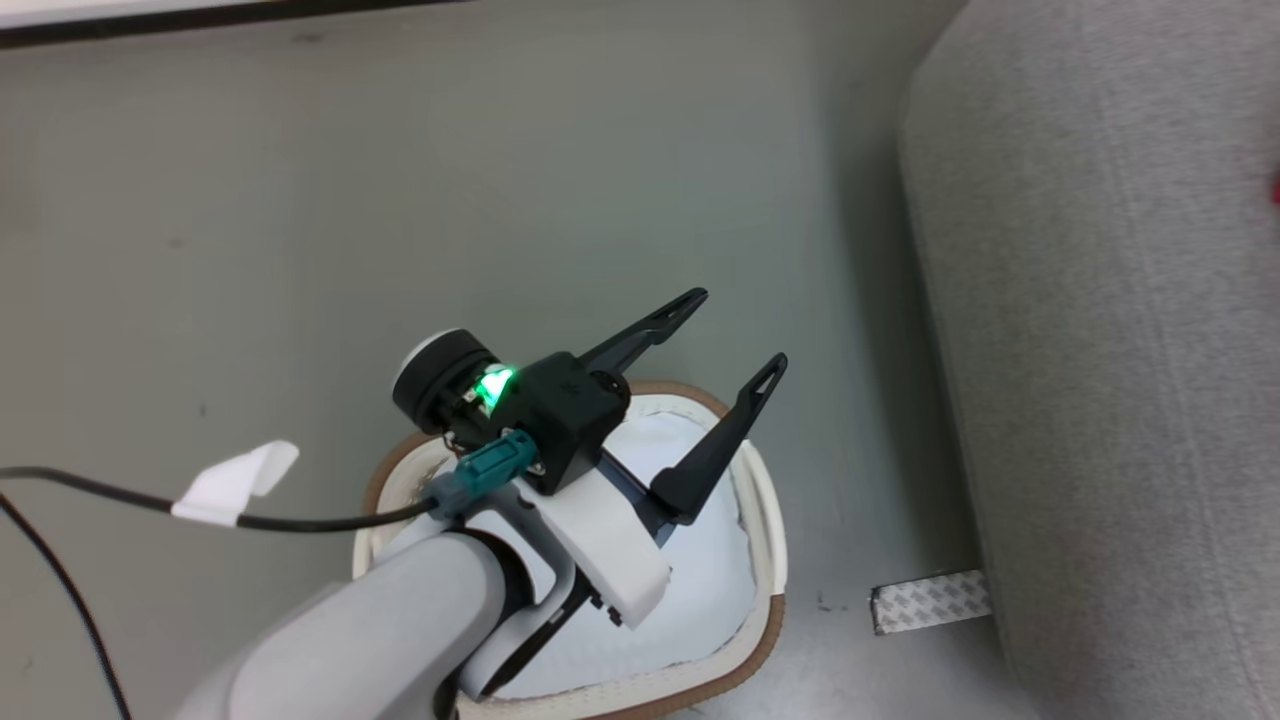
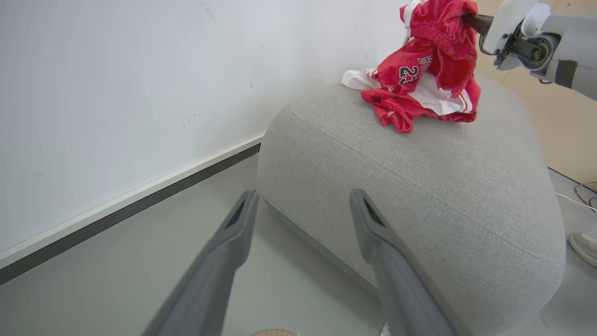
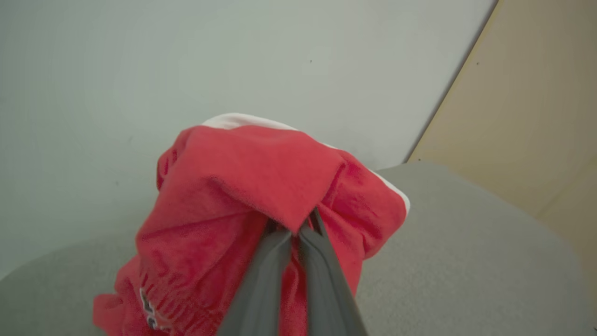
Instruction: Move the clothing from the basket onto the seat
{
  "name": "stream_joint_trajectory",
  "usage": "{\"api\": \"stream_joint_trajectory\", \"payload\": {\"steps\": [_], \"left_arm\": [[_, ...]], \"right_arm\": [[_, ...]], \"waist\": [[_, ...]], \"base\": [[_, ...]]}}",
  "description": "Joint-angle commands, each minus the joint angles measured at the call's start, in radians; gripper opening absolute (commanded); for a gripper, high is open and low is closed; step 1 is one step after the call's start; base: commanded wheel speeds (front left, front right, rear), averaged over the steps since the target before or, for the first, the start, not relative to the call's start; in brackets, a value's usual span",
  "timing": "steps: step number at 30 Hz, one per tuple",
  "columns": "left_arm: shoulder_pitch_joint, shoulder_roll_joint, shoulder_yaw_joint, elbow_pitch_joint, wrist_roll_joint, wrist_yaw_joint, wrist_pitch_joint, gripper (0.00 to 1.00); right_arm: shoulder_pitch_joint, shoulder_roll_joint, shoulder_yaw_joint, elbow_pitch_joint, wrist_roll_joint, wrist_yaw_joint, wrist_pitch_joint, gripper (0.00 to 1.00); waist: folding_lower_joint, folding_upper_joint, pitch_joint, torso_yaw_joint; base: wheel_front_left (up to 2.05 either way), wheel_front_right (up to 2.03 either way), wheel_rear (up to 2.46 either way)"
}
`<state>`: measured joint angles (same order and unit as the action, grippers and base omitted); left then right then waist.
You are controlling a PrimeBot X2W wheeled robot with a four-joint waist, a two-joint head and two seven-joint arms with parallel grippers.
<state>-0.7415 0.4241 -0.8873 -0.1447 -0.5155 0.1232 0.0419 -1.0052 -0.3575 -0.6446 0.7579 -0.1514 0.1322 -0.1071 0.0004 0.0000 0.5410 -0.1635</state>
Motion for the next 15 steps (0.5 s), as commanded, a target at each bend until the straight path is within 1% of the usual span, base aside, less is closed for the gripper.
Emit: {"api": "stream_joint_trajectory", "payload": {"steps": [1,2,3,4,5,6,7,9,11,15], "left_arm": [[0.009,0.003,-0.001,-0.002,0.006,0.002,-0.009,1.0],[0.013,0.003,-0.002,-0.001,0.005,0.004,-0.011,1.0],[0.017,0.003,-0.003,0.002,0.003,0.005,-0.013,1.0],[0.017,0.003,-0.003,0.002,0.003,0.005,-0.013,1.0],[0.02,0.004,-0.002,0.004,0.0,0.007,-0.017,1.0],[0.025,0.005,-0.002,0.006,-0.003,0.007,-0.019,1.0],[0.03,0.007,-0.001,0.009,-0.006,0.008,-0.021,1.0],[0.034,0.012,0.004,0.013,-0.012,0.012,-0.029,1.0],[0.047,0.017,0.013,0.021,-0.019,0.019,-0.041,1.0],[0.088,0.018,0.025,0.038,-0.042,0.034,-0.068,1.0]], "right_arm": [[0.036,0.021,-0.047,0.029,-0.04,-0.003,-0.014,0.0],[0.044,0.033,-0.092,0.044,-0.067,-0.003,-0.028,0.0],[0.052,0.044,-0.128,0.056,-0.098,-0.003,-0.042,0.07],[0.052,0.044,-0.128,0.056,-0.098,-0.003,-0.042,0.07],[0.057,0.056,-0.158,0.065,-0.119,-0.003,-0.059,0.22],[0.058,0.068,-0.183,0.072,-0.138,-0.003,-0.076,0.63],[0.055,0.082,-0.201,0.081,-0.154,-0.003,-0.09,1.0],[0.048,0.099,-0.209,0.088,-0.169,-0.003,-0.119,1.0],[0.046,0.111,-0.195,0.081,-0.167,-0.003,-0.14,1.0],[0.102,0.145,-0.101,0.053,-0.136,-0.003,-0.156,1.0]], "waist": [[-0.0004,0.0,0.014,0.019],[-0.0004,0.0,0.012,0.021],[-0.0004,0.0,0.009,0.022],[-0.0004,0.0,0.009,0.022],[-0.0004,0.0,0.004,0.02],[-0.0004,0.0,-0.002,0.018],[-0.0004,0.0,-0.009,0.015],[-0.0004,0.0,-0.025,0.007],[-0.0004,0.0,-0.049,-0.004],[-0.0004,0.0,-0.119,-0.026]], "base": [[0.0,0.0,0.0],[0.0,0.0,0.0],[0.0,0.0,0.0],[0.0,0.0,0.0],[0.0,0.0,0.0],[0.0,0.0,0.0],[0.0,0.0,0.0],[0.0,0.0,0.0],[0.0,0.0,0.0],[0.0,0.0,0.0]]}}
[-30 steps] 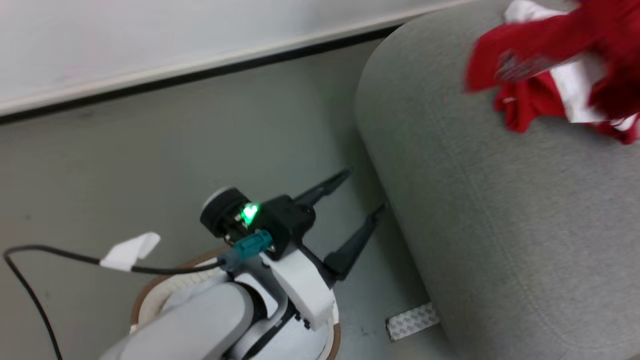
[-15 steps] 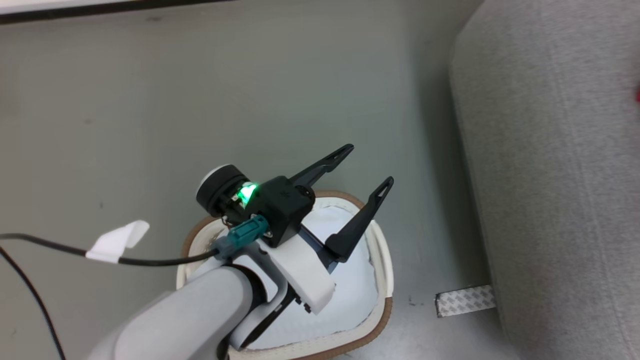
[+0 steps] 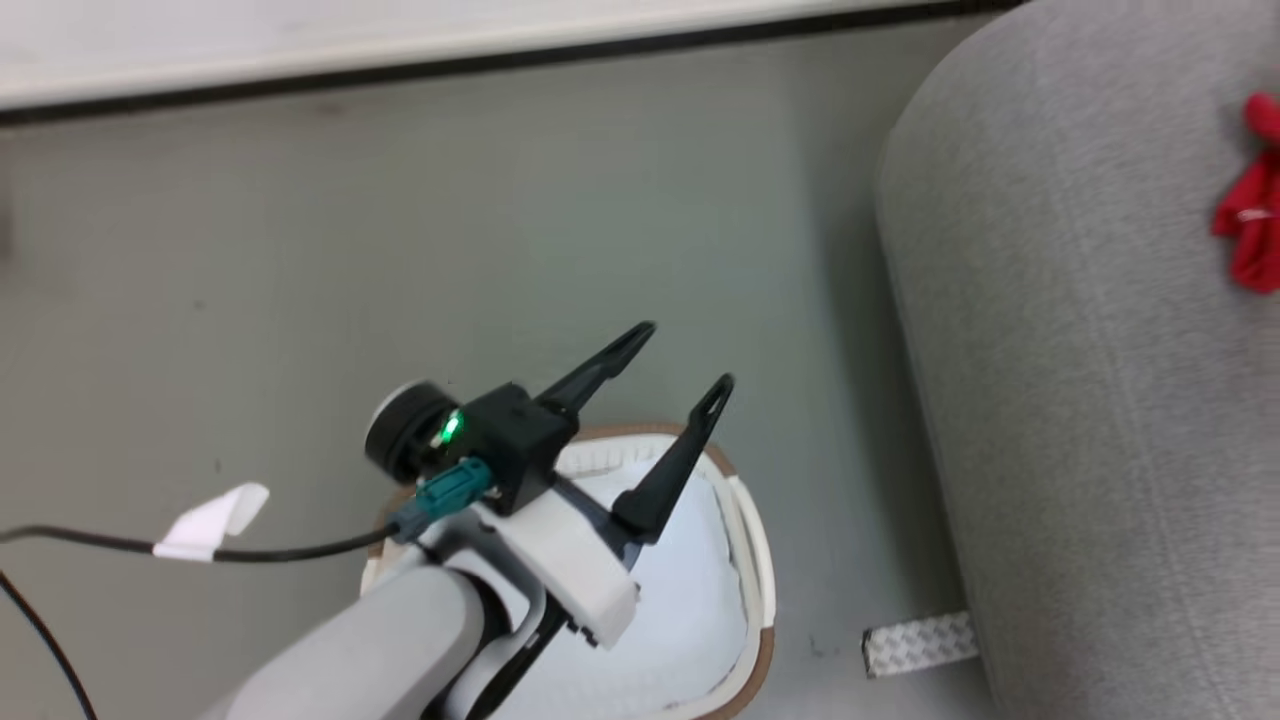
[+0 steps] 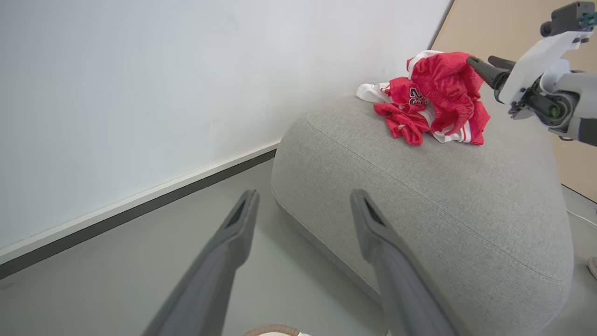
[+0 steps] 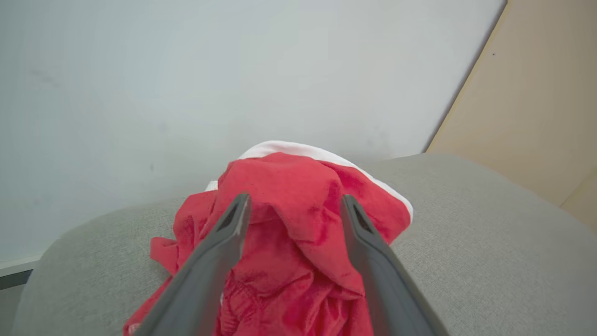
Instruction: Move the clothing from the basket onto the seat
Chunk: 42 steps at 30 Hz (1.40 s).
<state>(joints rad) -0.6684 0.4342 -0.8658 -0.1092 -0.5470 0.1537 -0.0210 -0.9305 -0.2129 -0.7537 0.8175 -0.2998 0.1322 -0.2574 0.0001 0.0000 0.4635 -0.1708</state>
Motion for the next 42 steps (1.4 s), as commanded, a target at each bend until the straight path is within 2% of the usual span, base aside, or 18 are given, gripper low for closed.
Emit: {"api": "stream_joint_trajectory", "payload": {"steps": [1,8,15,23,27,30,36,42], "left_arm": [[0.03,0.008,0.006,0.009,-0.016,0.008,-0.015,1.0],[0.148,0.011,0.038,0.048,-0.06,0.069,-0.084,1.0],[0.279,0.022,0.079,0.122,-0.082,0.148,-0.174,1.0],[0.451,0.022,0.155,0.214,-0.129,0.193,-0.236,1.0],[0.543,0.026,0.228,0.224,-0.118,0.215,-0.244,1.0],[0.618,0.013,0.306,0.205,-0.087,0.206,-0.243,1.0],[0.745,-0.026,0.436,0.206,0.018,0.15,-0.243,1.0],[0.812,-0.093,0.536,0.205,0.107,0.083,-0.244,1.0]], "right_arm": [[0.046,0.008,0.038,-0.019,0.026,-0.003,-0.008,1.0],[0.285,0.069,0.27,-0.289,0.194,-0.003,-0.006,1.0],[0.568,0.071,0.501,-0.5,0.291,-0.003,-0.006,1.0],[0.838,0.13,0.604,-0.648,0.39,-0.003,-0.005,1.0],[0.939,0.145,0.641,-0.698,0.391,-0.003,-0.006,1.0],[0.998,0.157,0.661,-0.72,0.389,-0.003,-0.006,1.0],[1.083,0.162,0.683,-0.718,0.353,-0.003,-0.007,1.0],[1.11,0.162,0.703,-0.696,0.379,-0.003,-0.007,1.0]], "waist": [[-0.0001,0.0,-0.065,-0.023],[-0.0001,0.0,-0.227,-0.013],[-0.0001,0.0,-0.385,0.042],[-0.0001,0.0,-0.496,0.111],[-0.0001,0.0,-0.522,0.128],[-0.0001,0.0,-0.535,0.137],[-0.0001,0.0,-0.562,0.144],[-0.0001,0.0,-0.573,0.143]], "base": [[0.0,0.0,0.0],[0.0,0.0,0.0],[0.0,0.0,0.0],[0.0,0.0,0.0],[0.0,0.0,0.0],[0.0,0.0,0.0],[0.0,0.0,0.0],[0.0,0.0,0.0]]}}
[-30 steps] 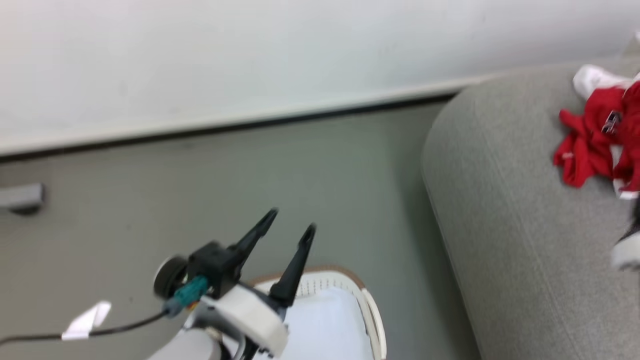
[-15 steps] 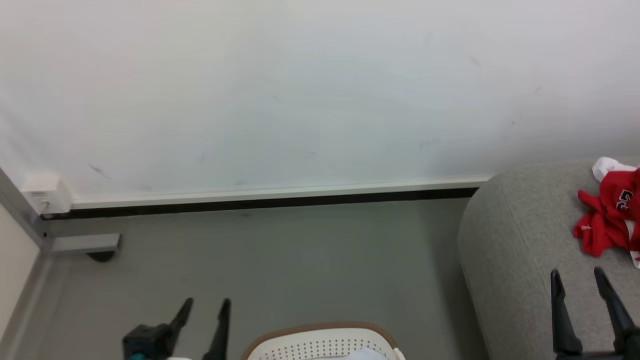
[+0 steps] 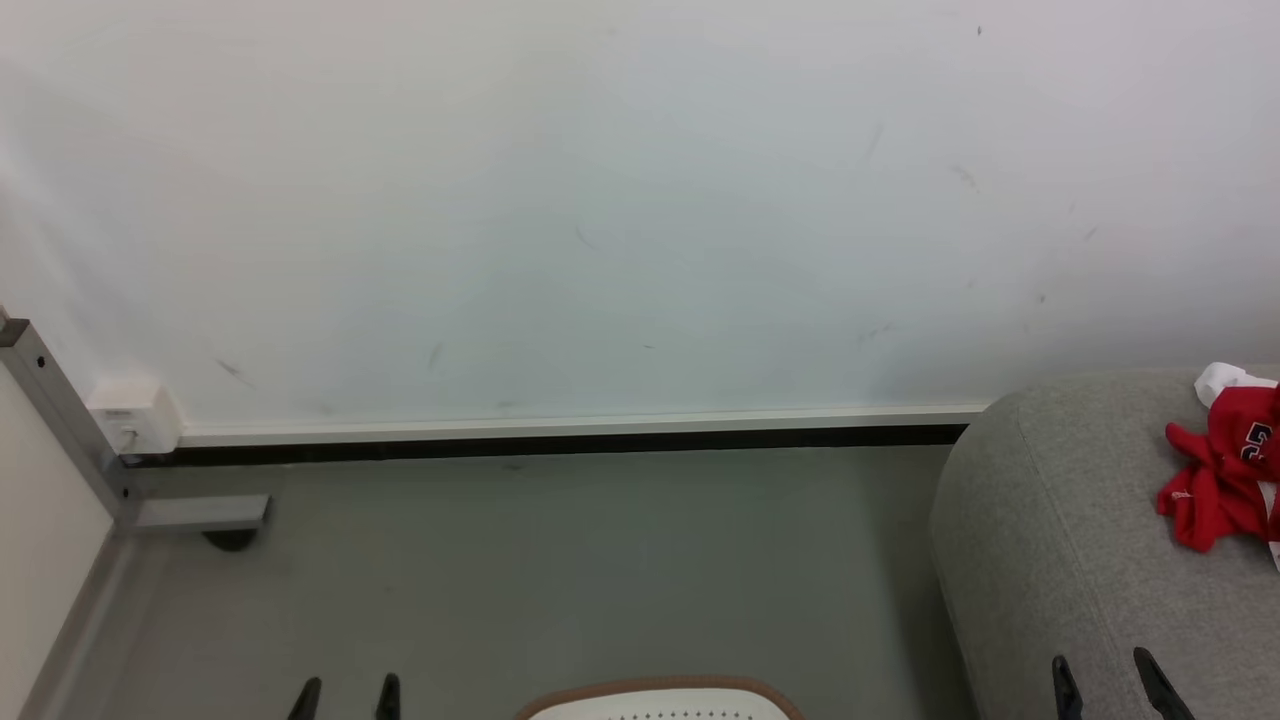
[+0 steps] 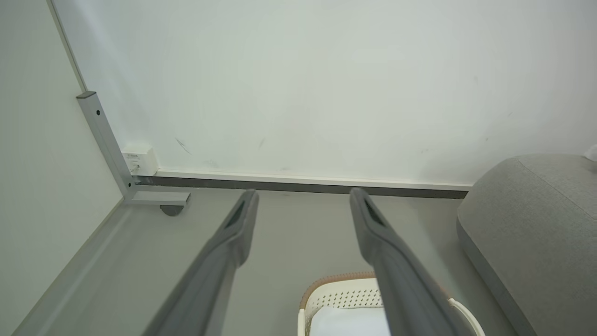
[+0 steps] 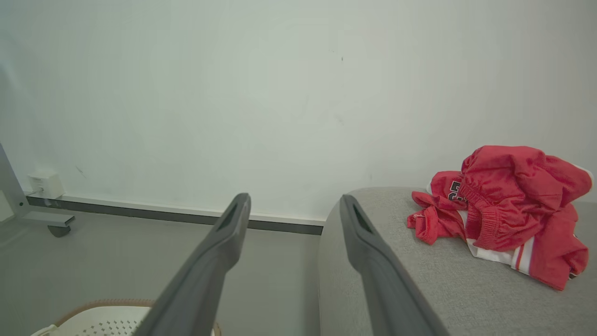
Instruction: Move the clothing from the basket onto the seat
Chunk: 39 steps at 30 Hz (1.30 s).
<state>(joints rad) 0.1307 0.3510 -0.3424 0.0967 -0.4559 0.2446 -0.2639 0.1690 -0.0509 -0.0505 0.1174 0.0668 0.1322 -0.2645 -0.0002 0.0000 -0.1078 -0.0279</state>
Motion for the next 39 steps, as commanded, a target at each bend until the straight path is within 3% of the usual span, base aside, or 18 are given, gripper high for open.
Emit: {"api": "stream_joint_trajectory", "payload": {"steps": [1,11,12,16,39], "left_arm": [[0.02,-0.02,0.024,-0.003,0.029,-0.019,0.0,1.0],[0.022,-0.104,0.107,0.029,0.122,-0.105,-0.001,1.0],[0.019,-0.11,0.11,0.027,0.12,-0.105,0.0,0.0],[0.026,-0.127,0.102,0.057,0.113,-0.106,0.002,0.0],[-0.052,-0.172,0.2,0.085,-0.246,-0.182,0.105,0.0]], "right_arm": [[0.013,0.0,0.002,0.009,0.013,-0.003,0.0,1.0],[-0.016,0.0,0.01,0.044,0.019,-0.003,0.001,1.0],[-0.006,0.0,0.012,0.045,0.016,0.0,0.0,0.0],[0.002,0.005,0.013,0.076,0.024,0.0,0.002,0.0],[-0.08,0.003,-0.009,0.089,0.451,0.0,0.108,0.0]], "waist": [[0.0002,0.0,-0.003,0.0],[0.0002,0.0,-0.001,0.006],[0.0002,0.0,-0.001,0.006],[0.0002,0.0,0.0,0.006],[0.0002,0.0,0.019,0.01]], "base": [[0.0,0.0,0.0],[0.0,0.0,0.0],[0.0,0.0,0.0],[0.0,0.0,0.0],[0.0,0.0,0.0]]}}
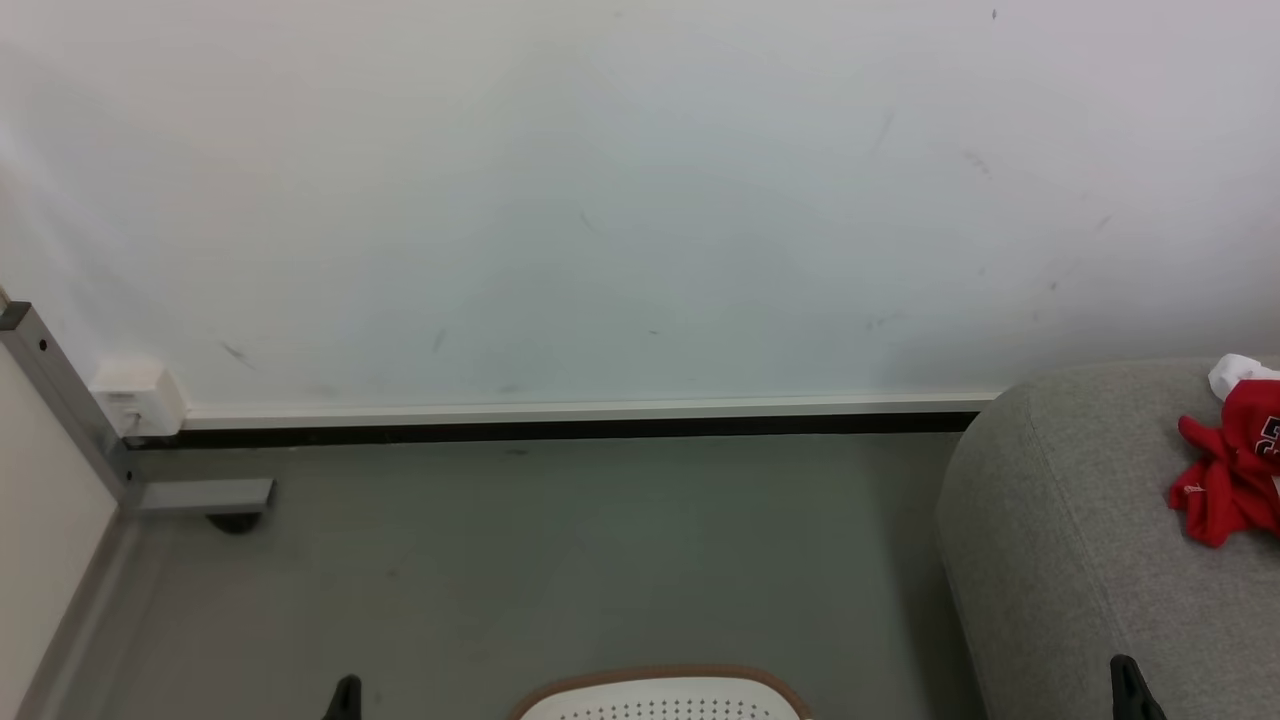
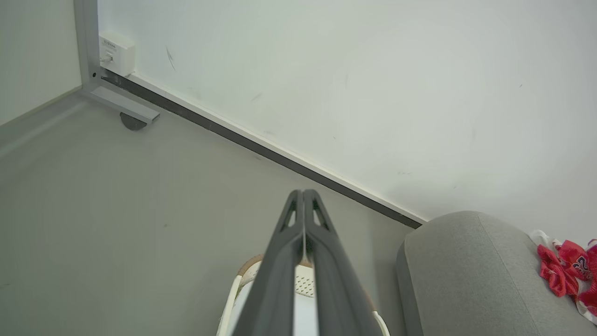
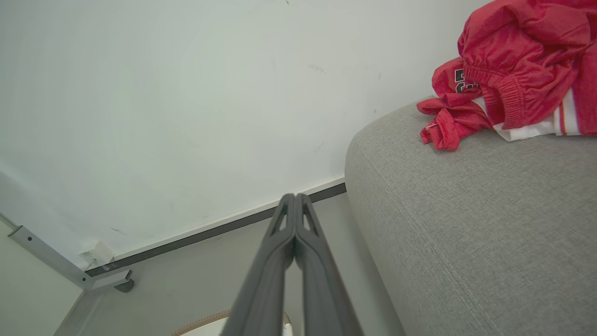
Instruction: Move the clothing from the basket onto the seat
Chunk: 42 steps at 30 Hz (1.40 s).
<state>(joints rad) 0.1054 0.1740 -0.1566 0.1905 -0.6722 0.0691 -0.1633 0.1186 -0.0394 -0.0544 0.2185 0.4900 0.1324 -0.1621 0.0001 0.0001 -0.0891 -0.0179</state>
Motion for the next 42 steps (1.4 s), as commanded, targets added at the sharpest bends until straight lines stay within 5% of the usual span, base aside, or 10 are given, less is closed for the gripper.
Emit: {"api": "stream_joint_trajectory", "payload": {"steps": [1,42], "left_arm": [[-0.03,0.003,0.018,-0.007,-0.043,-0.009,0.008,0.0],[-0.13,-0.061,0.148,0.023,-0.511,-0.11,0.146,0.0]], "right_arm": [[-0.033,-0.009,-0.006,-0.012,0.044,-0.001,0.01,0.0],[-0.138,-0.012,-0.035,0.008,0.602,-0.002,0.149,0.0]], "waist": [[0.0,-0.0001,0.001,0.0],[-0.0001,-0.0001,0.038,0.007]], "base": [[0.0,0.0,0.0],[0.0,0.0,0.0]]}}
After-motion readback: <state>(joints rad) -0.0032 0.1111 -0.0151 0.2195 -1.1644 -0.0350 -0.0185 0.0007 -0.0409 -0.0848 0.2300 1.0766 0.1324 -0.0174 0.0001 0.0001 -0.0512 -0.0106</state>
